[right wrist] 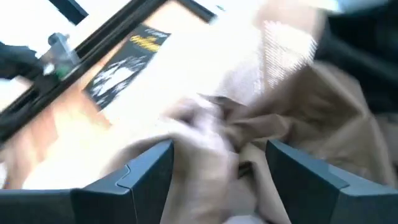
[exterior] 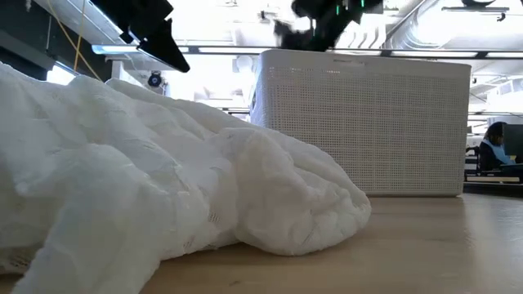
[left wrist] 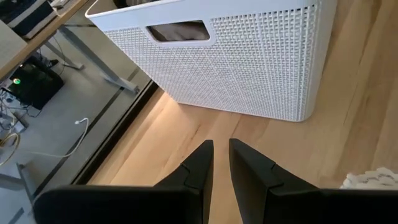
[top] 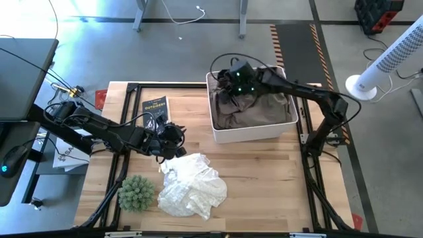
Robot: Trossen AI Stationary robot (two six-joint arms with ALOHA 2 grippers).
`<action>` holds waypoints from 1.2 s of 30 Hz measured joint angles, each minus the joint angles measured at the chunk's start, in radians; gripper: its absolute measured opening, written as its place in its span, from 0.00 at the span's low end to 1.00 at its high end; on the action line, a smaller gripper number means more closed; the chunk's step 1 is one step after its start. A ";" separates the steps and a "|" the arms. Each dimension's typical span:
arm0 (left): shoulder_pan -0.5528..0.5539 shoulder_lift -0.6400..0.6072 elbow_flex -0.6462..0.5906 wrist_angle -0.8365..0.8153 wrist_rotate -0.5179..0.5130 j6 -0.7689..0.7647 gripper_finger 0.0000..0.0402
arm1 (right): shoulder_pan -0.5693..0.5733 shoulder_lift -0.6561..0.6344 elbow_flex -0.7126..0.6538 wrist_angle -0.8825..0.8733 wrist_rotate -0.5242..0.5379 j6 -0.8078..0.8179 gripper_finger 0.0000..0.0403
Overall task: Sort clothes
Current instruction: Put the brown and black jacket into the white bin
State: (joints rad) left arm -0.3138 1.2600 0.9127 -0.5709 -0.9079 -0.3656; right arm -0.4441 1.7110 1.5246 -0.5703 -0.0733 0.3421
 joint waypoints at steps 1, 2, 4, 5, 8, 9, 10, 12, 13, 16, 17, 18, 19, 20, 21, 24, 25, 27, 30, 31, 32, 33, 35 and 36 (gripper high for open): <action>0.000 0.000 0.000 0.000 0.004 0.000 0.12 | 0.016 -0.006 0.055 -0.069 0.020 -0.027 0.62; 0.000 0.000 0.000 0.000 0.010 -0.001 0.12 | 0.036 -0.013 0.106 -0.136 0.057 -0.050 0.62; -0.002 0.000 0.000 0.000 0.025 -0.016 0.12 | 0.079 -0.034 0.190 -0.251 0.195 -0.097 0.62; -0.003 0.000 0.000 -0.001 0.034 -0.023 0.12 | 0.102 -0.042 0.226 -0.312 0.301 -0.117 0.62; -0.010 0.000 0.000 0.000 0.036 -0.027 0.12 | 0.149 -0.069 0.301 -0.505 0.660 -0.135 0.62; -0.011 0.000 0.000 0.002 0.035 -0.026 0.12 | 0.150 -0.077 0.316 -0.570 0.752 -0.115 0.62; -0.011 0.000 0.000 0.002 0.034 -0.026 0.12 | 0.145 -0.085 0.323 -0.635 0.820 -0.083 0.62; -0.013 0.000 0.000 0.010 0.033 -0.026 0.12 | 0.107 -0.104 0.315 -0.743 0.911 0.004 0.60; -0.013 0.000 0.000 0.013 0.033 -0.026 0.12 | 0.081 -0.113 0.299 -0.792 0.960 0.065 0.59; -0.013 0.000 0.001 0.021 0.033 -0.026 0.12 | -0.008 -0.133 0.220 -0.909 1.093 0.262 0.51; -0.013 0.000 0.001 0.023 0.032 -0.026 0.12 | -0.037 -0.135 0.182 -0.900 1.085 0.286 0.49; -0.013 0.000 0.001 0.026 0.031 -0.026 0.12 | -0.064 -0.136 0.141 -0.863 1.045 0.279 0.47; -0.013 0.000 0.001 0.030 0.031 -0.025 0.12 | -0.083 -0.135 0.086 -0.785 0.975 0.239 0.45; -0.013 0.000 0.001 0.038 0.031 -0.020 0.12 | -0.093 -0.134 0.025 -0.688 0.889 0.183 0.43; -0.013 0.000 0.001 0.048 0.031 -0.014 0.12 | -0.094 -0.132 -0.041 -0.577 0.803 0.130 0.42; -0.013 0.000 0.001 0.071 0.030 0.010 0.12 | -0.080 -0.126 -0.244 -0.241 0.578 0.046 0.39; -0.013 0.000 0.001 0.073 0.031 0.011 0.12 | -0.074 -0.121 -0.306 -0.139 0.528 0.047 0.39; -0.013 0.000 0.002 0.070 0.034 0.011 0.12 | -0.064 -0.099 -0.415 0.018 0.458 0.075 0.38; -0.013 0.000 0.002 0.068 0.039 0.011 0.12 | -0.059 -0.058 -0.529 0.155 0.419 0.121 0.38; -0.013 0.000 0.002 0.069 0.039 0.012 0.12 | -0.060 -0.049 -0.547 0.170 0.416 0.128 0.38; -0.013 0.000 0.002 0.068 0.039 0.017 0.12 | -0.062 -0.046 -0.553 0.171 0.413 0.129 0.38; -0.013 0.000 0.002 0.069 0.039 0.019 0.12 | -0.063 -0.046 -0.550 0.162 0.411 0.128 0.38; -0.013 0.000 0.002 0.069 0.040 0.019 0.12 | -0.063 -0.054 -0.513 0.096 0.404 0.104 0.38; -0.013 0.000 0.002 0.068 0.040 0.019 0.12 | -0.062 -0.061 -0.479 0.047 0.400 0.087 0.38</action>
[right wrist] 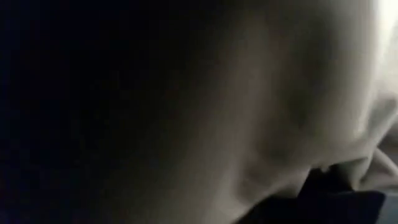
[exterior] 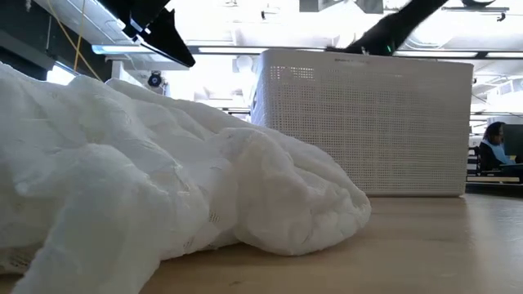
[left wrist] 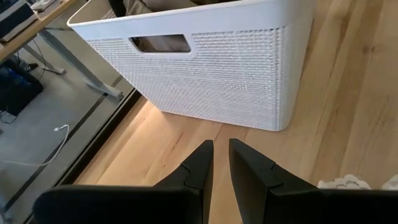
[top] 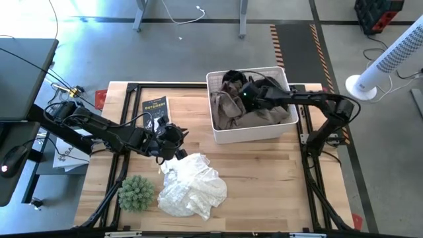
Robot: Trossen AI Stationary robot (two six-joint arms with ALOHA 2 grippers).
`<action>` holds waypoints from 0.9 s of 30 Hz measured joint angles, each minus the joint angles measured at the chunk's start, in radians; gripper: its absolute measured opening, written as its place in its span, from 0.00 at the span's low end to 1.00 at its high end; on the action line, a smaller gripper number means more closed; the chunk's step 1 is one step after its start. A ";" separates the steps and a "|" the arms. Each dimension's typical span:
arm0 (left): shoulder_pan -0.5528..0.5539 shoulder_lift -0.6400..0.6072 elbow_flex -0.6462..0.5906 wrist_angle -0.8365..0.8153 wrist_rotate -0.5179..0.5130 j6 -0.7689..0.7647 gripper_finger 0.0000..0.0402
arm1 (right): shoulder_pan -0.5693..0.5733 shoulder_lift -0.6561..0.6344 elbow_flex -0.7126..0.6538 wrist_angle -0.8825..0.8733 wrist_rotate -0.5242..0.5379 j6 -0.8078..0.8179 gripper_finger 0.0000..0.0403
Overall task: Sort clothes
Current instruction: Put the brown and black jacket into the white bin
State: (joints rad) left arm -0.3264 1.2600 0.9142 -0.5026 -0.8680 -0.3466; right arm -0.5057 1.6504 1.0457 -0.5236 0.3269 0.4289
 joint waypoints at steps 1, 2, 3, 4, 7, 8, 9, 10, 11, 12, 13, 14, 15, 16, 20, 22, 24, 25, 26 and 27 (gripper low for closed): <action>0.000 0.000 0.000 0.000 0.000 0.000 0.12 | 0.003 -0.009 0.044 -0.068 -0.005 -0.015 0.38; 0.000 0.000 0.000 0.000 0.000 0.000 0.12 | 0.007 -0.017 0.099 -0.140 -0.012 -0.023 0.38; 0.000 0.000 0.000 0.000 0.001 0.000 0.12 | 0.010 -0.023 0.164 -0.211 -0.016 -0.027 0.38; 0.000 0.000 0.000 0.001 0.001 0.000 0.12 | 0.012 -0.028 0.228 -0.285 -0.022 -0.023 0.38; 0.000 0.000 0.000 0.001 -0.001 0.000 0.12 | 0.025 -0.030 0.431 -0.539 -0.035 0.019 0.38; 0.000 0.000 0.000 0.001 -0.001 0.000 0.12 | 0.033 -0.030 0.493 -0.589 -0.027 0.027 0.38; 0.000 0.000 0.000 0.002 -0.001 0.000 0.12 | 0.043 -0.030 0.550 -0.624 -0.003 0.031 0.38; 0.000 0.000 0.000 0.002 -0.001 0.000 0.12 | 0.058 -0.032 0.599 -0.642 0.036 0.030 0.38; 0.000 0.000 0.000 0.002 -0.001 0.000 0.12 | 0.075 -0.035 0.637 -0.639 0.079 0.014 0.38; 0.000 0.000 0.000 0.002 -0.001 0.000 0.12 | 0.095 -0.036 0.668 -0.614 0.124 -0.015 0.38; 0.000 0.000 0.000 0.002 -0.001 0.000 0.12 | 0.115 -0.037 0.688 -0.567 0.160 -0.054 0.38; 0.000 0.000 0.000 0.002 -0.001 0.000 0.12 | 0.128 -0.037 0.696 -0.508 0.178 -0.098 0.38; 0.000 0.000 0.000 0.002 -0.002 0.000 0.12 | 0.131 -0.037 0.697 -0.444 0.167 -0.138 0.38; 0.000 0.000 0.000 0.002 -0.002 0.000 0.12 | 0.126 -0.035 0.689 -0.373 0.125 -0.174 0.38; 0.000 0.000 0.000 0.002 -0.002 0.000 0.12 | 0.053 -0.011 0.605 -0.102 -0.022 -0.204 0.38; 0.000 0.000 0.000 0.002 -0.002 0.000 0.12 | 0.021 0.006 0.532 0.012 -0.006 -0.182 0.38; 0.000 0.000 0.000 0.001 -0.002 0.000 0.12 | 0.001 0.026 0.443 0.102 -0.022 -0.161 0.38; 0.000 0.000 0.000 -0.001 -0.002 0.000 0.12 | -0.005 0.039 0.397 0.132 -0.043 -0.152 0.38; 0.000 0.000 0.000 0.000 -0.002 0.000 0.12 | -0.009 0.053 0.349 0.155 -0.062 -0.138 0.38; 0.000 0.000 0.000 -0.001 -0.002 0.001 0.12 | -0.012 0.068 0.300 0.174 -0.069 -0.123 0.38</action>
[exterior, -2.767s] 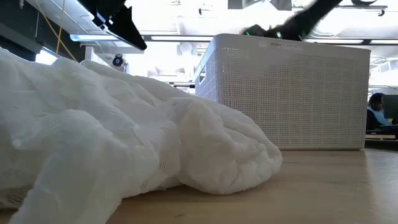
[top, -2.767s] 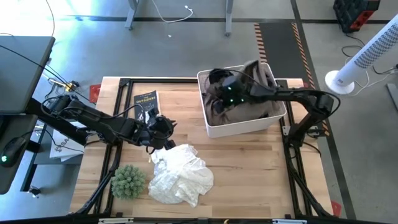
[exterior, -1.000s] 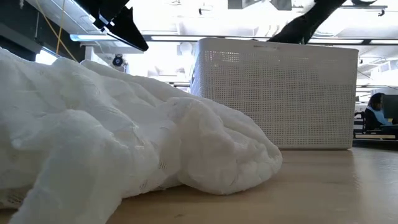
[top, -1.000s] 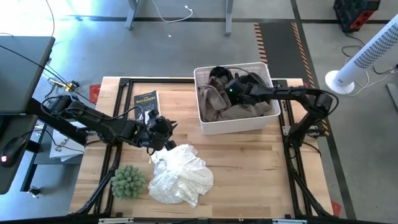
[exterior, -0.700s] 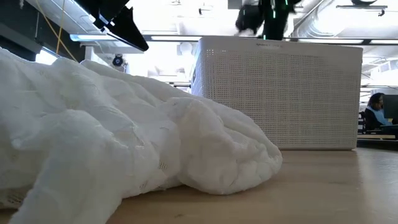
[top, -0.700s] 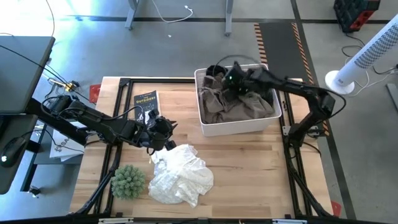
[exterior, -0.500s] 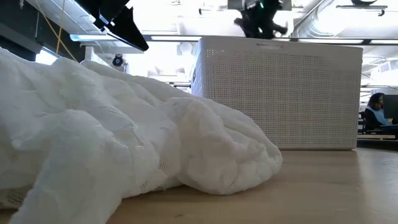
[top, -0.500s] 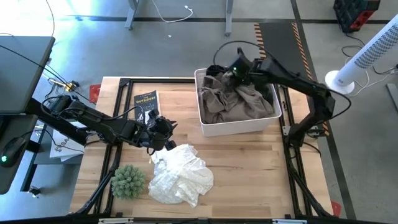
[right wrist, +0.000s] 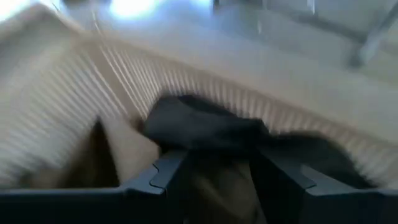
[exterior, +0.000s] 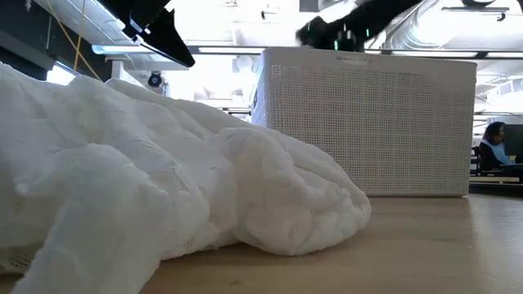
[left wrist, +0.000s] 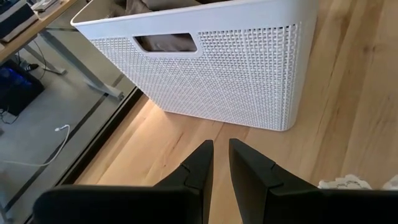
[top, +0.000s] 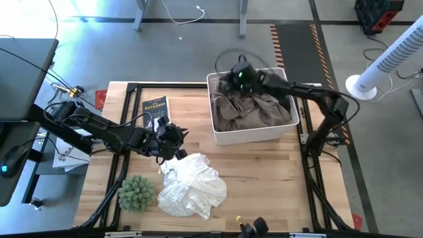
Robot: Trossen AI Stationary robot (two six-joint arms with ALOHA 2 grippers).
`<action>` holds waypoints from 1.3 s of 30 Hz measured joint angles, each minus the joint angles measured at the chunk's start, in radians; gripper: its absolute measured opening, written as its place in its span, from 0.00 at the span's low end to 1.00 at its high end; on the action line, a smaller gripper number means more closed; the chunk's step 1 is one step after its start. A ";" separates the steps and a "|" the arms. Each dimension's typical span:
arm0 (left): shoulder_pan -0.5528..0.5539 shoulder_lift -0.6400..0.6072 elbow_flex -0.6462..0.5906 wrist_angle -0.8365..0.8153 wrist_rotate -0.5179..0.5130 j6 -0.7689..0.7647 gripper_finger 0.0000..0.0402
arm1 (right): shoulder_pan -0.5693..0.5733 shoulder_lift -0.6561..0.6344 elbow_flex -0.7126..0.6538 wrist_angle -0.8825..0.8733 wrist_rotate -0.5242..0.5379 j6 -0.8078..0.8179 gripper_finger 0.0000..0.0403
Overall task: Sort clothes
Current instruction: Put the brown and black jacket into the white bin
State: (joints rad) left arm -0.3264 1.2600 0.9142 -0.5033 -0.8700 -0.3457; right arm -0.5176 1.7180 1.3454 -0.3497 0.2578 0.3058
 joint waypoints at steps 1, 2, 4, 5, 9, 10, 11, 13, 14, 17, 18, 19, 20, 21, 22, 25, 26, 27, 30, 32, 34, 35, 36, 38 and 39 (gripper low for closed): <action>0.000 0.000 0.000 0.000 0.000 0.001 0.12 | 0.000 0.013 -0.049 0.014 0.000 0.016 0.38; 0.000 0.000 0.000 0.000 0.000 0.008 0.12 | 0.000 0.026 -0.096 0.030 0.000 0.035 0.38; 0.000 0.000 0.000 0.000 -0.005 0.008 0.12 | 0.003 0.050 -0.182 0.092 -0.005 0.087 0.38; 0.000 0.000 0.000 0.000 -0.007 0.008 0.12 | 0.007 0.061 -0.217 0.133 -0.011 0.108 0.38; 0.000 0.000 0.000 0.000 -0.008 0.016 0.12 | 0.009 0.087 -0.269 0.227 -0.016 0.143 0.38; 0.000 0.000 0.000 0.000 -0.008 0.016 0.12 | 0.008 0.088 -0.261 0.224 -0.015 0.142 0.38; 0.001 0.000 0.000 0.000 -0.008 0.017 0.12 | 0.007 0.085 -0.243 0.207 -0.015 0.134 0.38; 0.000 0.000 0.000 0.000 -0.008 0.017 0.12 | 0.007 0.068 -0.196 0.167 -0.015 0.100 0.38; 0.000 0.000 0.000 -0.001 -0.008 0.017 0.12 | 0.007 0.049 -0.163 0.142 -0.016 0.081 0.38; 0.000 0.000 0.000 -0.004 -0.008 0.017 0.12 | 0.024 -0.012 -0.046 0.025 -0.015 0.031 0.38; 0.000 0.000 0.000 -0.005 -0.008 0.017 0.12 | 0.033 -0.028 -0.008 -0.032 -0.012 0.011 0.38; 0.000 0.000 0.000 -0.006 -0.008 0.017 0.12 | 0.044 -0.046 0.031 -0.093 -0.001 -0.005 0.38; 0.000 0.000 0.000 -0.006 -0.008 0.017 0.12 | 0.057 -0.061 0.064 -0.152 0.015 -0.018 0.38; 0.000 0.000 0.000 -0.007 -0.007 0.016 0.12 | 0.074 -0.079 0.096 -0.207 0.042 -0.029 0.38; 0.000 0.000 0.000 -0.007 -0.006 0.015 0.12 | 0.095 -0.101 0.120 -0.247 0.070 -0.044 0.38; -0.002 0.000 0.000 -0.008 -0.006 0.008 0.12 | 0.162 -0.172 0.140 -0.281 0.119 -0.101 0.38; -0.002 0.000 0.000 -0.008 -0.006 0.008 0.12 | 0.184 -0.191 0.129 -0.281 0.110 -0.106 0.38; -0.002 0.000 0.000 -0.008 -0.006 0.008 0.12 | 0.205 -0.204 0.110 -0.275 0.096 -0.110 0.38; -0.002 0.000 0.000 -0.007 -0.007 0.008 0.12 | 0.249 -0.223 0.019 -0.243 0.059 -0.104 0.38; -0.002 0.000 0.000 -0.007 -0.007 0.008 0.12 | 0.246 -0.218 -0.071 -0.190 0.039 -0.069 0.38; -0.002 0.000 0.000 -0.005 -0.007 0.008 0.12 | 0.214 -0.191 -0.174 -0.093 0.008 -0.036 0.38; -0.002 0.000 0.000 -0.006 -0.007 0.008 0.12 | 0.192 -0.171 -0.222 -0.039 -0.011 -0.023 0.38; -0.002 0.000 0.000 -0.005 -0.007 0.007 0.12 | 0.163 -0.147 -0.264 0.009 -0.031 -0.011 0.38; -0.002 0.000 0.000 -0.005 -0.007 0.007 0.12 | 0.094 -0.097 -0.316 0.082 -0.079 0.014 0.38; -0.002 0.000 0.000 -0.004 -0.007 0.007 0.12 | 0.053 -0.070 -0.325 0.104 -0.106 0.030 0.38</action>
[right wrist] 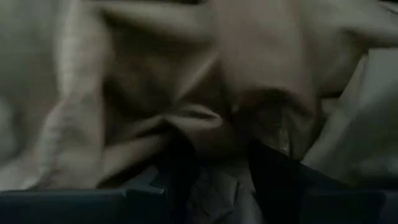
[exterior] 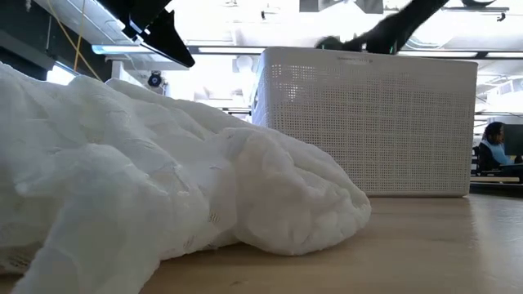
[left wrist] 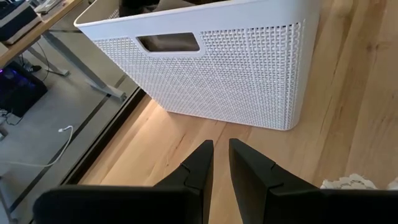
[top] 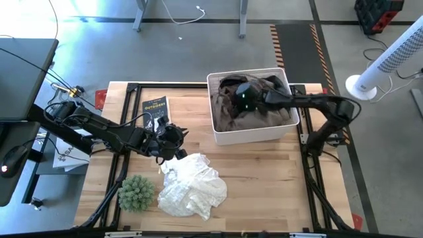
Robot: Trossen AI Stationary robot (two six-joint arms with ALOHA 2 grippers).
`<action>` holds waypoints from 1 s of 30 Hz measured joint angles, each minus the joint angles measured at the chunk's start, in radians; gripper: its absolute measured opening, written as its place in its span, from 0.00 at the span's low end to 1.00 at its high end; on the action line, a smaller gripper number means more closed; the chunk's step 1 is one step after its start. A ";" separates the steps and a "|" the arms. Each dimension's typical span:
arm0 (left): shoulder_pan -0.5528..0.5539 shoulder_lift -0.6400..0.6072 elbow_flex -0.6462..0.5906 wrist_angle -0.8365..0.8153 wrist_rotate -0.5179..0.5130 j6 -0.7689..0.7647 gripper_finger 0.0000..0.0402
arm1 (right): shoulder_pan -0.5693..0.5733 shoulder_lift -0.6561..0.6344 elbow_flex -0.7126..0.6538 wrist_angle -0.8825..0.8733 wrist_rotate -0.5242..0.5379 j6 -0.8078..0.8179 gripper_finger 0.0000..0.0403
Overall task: Sort clothes
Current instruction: Put the brown and black jacket into the white bin, then put the white shirt into the white bin
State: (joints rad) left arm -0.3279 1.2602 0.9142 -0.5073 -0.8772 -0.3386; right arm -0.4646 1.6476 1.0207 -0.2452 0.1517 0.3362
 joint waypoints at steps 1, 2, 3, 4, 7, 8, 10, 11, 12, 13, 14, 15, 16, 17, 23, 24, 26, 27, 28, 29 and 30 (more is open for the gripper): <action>0.000 0.000 0.000 -0.001 0.000 0.000 0.12 | -0.041 0.027 -0.001 0.012 -0.029 0.004 0.38; 0.000 0.000 0.000 -0.001 0.000 0.000 0.12 | -0.076 0.051 0.005 0.014 -0.057 0.003 0.38; 0.000 0.000 0.000 0.000 0.000 0.000 0.12 | -0.105 0.069 0.018 0.009 -0.079 -0.005 0.38; 0.000 0.000 0.000 -0.001 0.000 0.000 0.12 | -0.126 0.077 0.033 -0.001 -0.091 -0.021 0.38; 0.000 0.000 0.000 -0.003 0.000 -0.001 0.12 | -0.146 0.067 0.097 -0.039 -0.066 -0.085 0.38; 0.000 0.000 0.000 -0.003 0.001 -0.001 0.12 | -0.137 0.051 0.123 -0.057 -0.026 -0.108 0.38; -0.001 0.000 0.000 -0.004 0.003 -0.003 0.12 | -0.102 0.000 0.176 -0.073 0.061 -0.145 0.38; -0.002 0.000 0.000 -0.004 0.007 -0.009 0.12 | -0.078 -0.032 0.200 -0.076 0.102 -0.164 0.38; -0.002 0.000 0.000 -0.005 0.011 -0.012 0.12 | -0.052 -0.063 0.216 -0.079 0.137 -0.184 0.38; -0.002 0.000 0.000 -0.006 0.013 -0.019 0.12 | -0.022 -0.092 0.230 -0.082 0.167 -0.201 0.38; -0.003 0.000 0.000 -0.009 0.013 -0.027 0.12 | 0.009 -0.120 0.242 -0.083 0.193 -0.215 0.38; -0.005 0.000 0.000 -0.013 0.013 -0.033 0.12 | 0.043 -0.149 0.249 -0.083 0.218 -0.228 0.38; -0.007 0.000 0.000 -0.016 0.013 -0.037 0.12 | 0.083 -0.180 0.256 -0.083 0.242 -0.241 0.38; -0.010 0.000 0.000 -0.017 0.013 -0.043 0.12 | 0.123 -0.210 0.259 -0.080 0.269 -0.259 0.38; -0.055 0.000 0.000 -0.021 0.018 -0.053 0.12 | 0.466 -0.299 0.219 -0.010 0.403 -0.402 0.38; -0.067 -0.003 0.000 -0.024 0.020 -0.053 0.12 | 0.524 -0.297 0.207 0.013 0.364 -0.402 0.38; -0.091 -0.012 0.000 -0.030 0.021 -0.053 0.12 | 0.618 -0.278 0.183 0.086 0.244 -0.375 0.38; -0.103 -0.021 0.000 -0.032 0.022 -0.053 0.12 | 0.660 -0.263 0.171 0.133 0.172 -0.349 0.38; -0.114 -0.030 0.000 -0.037 0.022 -0.053 0.12 | 0.693 -0.240 0.161 0.174 0.102 -0.312 0.38; -0.124 -0.041 0.000 -0.039 0.019 -0.053 0.12 | 0.723 -0.213 0.153 0.215 0.031 -0.269 0.38; -0.134 -0.051 0.000 -0.041 0.009 -0.056 0.12 | 0.750 -0.181 0.147 0.258 -0.035 -0.225 0.38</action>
State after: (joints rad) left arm -0.4617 1.2092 0.9142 -0.5484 -0.8685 -0.3944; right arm 0.2859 1.4670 1.1675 0.0125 0.1165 0.1113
